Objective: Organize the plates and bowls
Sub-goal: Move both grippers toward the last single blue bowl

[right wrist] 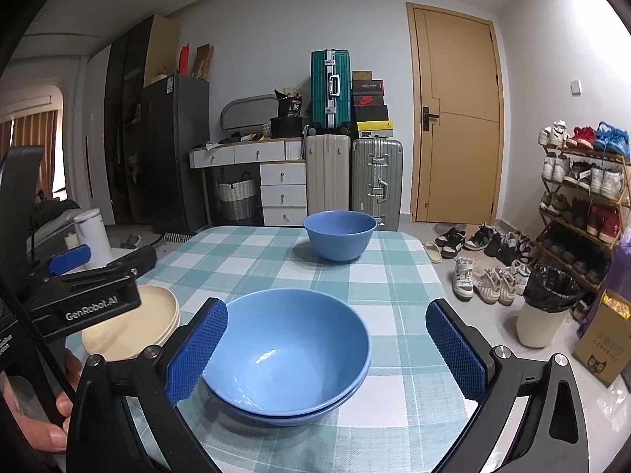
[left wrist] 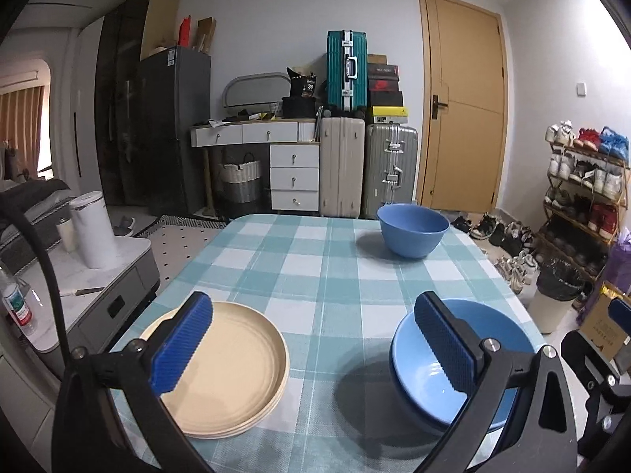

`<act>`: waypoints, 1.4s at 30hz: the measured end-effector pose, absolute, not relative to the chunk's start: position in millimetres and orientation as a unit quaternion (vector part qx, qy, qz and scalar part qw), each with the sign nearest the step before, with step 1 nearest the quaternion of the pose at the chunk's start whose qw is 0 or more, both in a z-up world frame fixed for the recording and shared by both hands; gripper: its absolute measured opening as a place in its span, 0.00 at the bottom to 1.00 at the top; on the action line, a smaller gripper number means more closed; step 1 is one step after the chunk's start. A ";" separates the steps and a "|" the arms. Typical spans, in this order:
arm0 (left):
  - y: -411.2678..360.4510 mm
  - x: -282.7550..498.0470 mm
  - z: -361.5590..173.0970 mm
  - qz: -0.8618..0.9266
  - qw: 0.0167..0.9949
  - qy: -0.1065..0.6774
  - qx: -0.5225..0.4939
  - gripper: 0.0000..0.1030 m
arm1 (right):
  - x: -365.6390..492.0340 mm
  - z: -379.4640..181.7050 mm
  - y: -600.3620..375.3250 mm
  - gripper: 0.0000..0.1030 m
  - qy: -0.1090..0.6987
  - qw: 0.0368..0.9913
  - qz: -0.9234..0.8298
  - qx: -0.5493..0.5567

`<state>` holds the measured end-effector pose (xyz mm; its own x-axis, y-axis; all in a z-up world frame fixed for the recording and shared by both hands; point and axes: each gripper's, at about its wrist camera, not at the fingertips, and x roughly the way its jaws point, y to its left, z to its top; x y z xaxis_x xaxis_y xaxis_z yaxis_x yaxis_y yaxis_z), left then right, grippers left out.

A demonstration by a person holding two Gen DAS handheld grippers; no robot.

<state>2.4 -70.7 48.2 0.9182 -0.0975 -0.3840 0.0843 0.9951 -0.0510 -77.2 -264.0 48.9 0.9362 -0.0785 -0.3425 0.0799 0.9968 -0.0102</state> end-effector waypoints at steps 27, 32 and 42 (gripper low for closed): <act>-95.5 125.7 170.6 -0.103 0.959 0.249 0.092 1.00 | -2.8 198.4 -314.5 0.99 0.180 0.980 0.062 0.050; -118.9 208.1 162.7 -0.109 0.938 0.322 0.071 1.00 | 89.8 211.5 -356.1 0.99 0.224 0.964 0.063 0.127; -160.3 362.3 60.6 -0.114 0.851 0.512 0.011 1.00 | 267.7 119.7 -430.6 0.99 0.380 0.882 0.046 0.275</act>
